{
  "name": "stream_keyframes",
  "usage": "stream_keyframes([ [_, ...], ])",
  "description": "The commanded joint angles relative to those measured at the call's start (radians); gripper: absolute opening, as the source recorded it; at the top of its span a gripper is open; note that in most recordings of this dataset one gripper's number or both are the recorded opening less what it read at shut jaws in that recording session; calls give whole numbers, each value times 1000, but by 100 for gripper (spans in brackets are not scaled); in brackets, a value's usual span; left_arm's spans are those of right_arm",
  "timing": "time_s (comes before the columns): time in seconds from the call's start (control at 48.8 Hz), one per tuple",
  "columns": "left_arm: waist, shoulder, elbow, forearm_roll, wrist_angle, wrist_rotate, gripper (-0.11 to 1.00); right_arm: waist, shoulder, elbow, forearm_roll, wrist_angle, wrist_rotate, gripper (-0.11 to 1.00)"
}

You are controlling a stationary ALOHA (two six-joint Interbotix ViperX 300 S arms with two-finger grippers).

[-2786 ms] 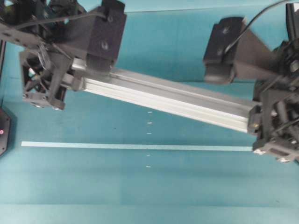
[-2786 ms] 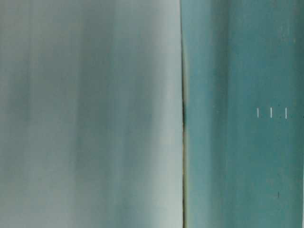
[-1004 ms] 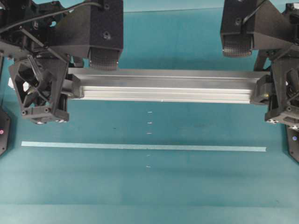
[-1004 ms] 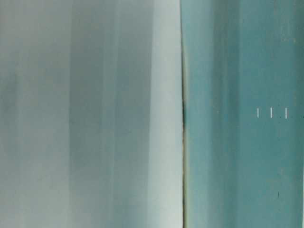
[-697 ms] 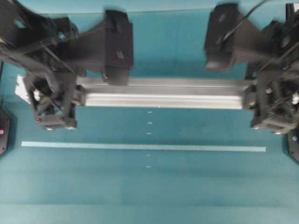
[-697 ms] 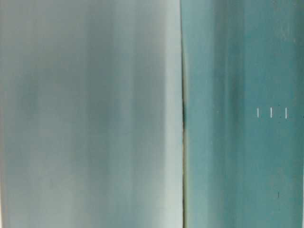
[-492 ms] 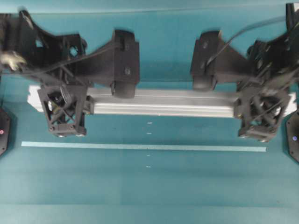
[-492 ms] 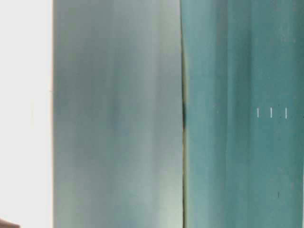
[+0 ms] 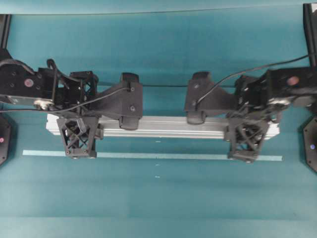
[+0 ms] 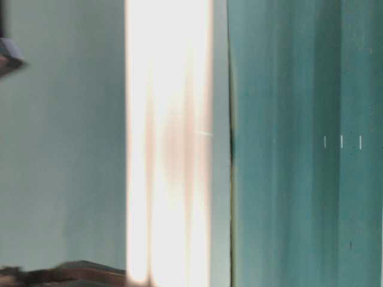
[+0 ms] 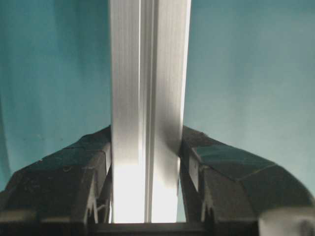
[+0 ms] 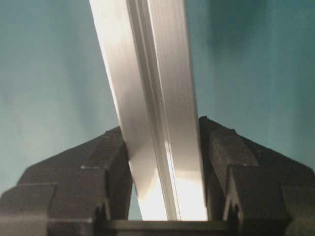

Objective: Lift the metal rail with both hands.
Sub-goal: 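Lower the held rail with both grippers onto the table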

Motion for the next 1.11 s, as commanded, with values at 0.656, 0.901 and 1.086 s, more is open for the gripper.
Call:
stream_keyframes([
  [0.656, 23, 121, 210, -2, -336, -14, 31, 28, 144, 141, 0, -311, -8, 39],
  [0.901, 20, 126, 247, -3, -387, -17, 31, 32, 161, 172, 0, -356, -8, 39],
  [1.086, 15, 146, 242, -3, -414, -46, 31, 34, 172, 183, 2, -380, -9, 39],
])
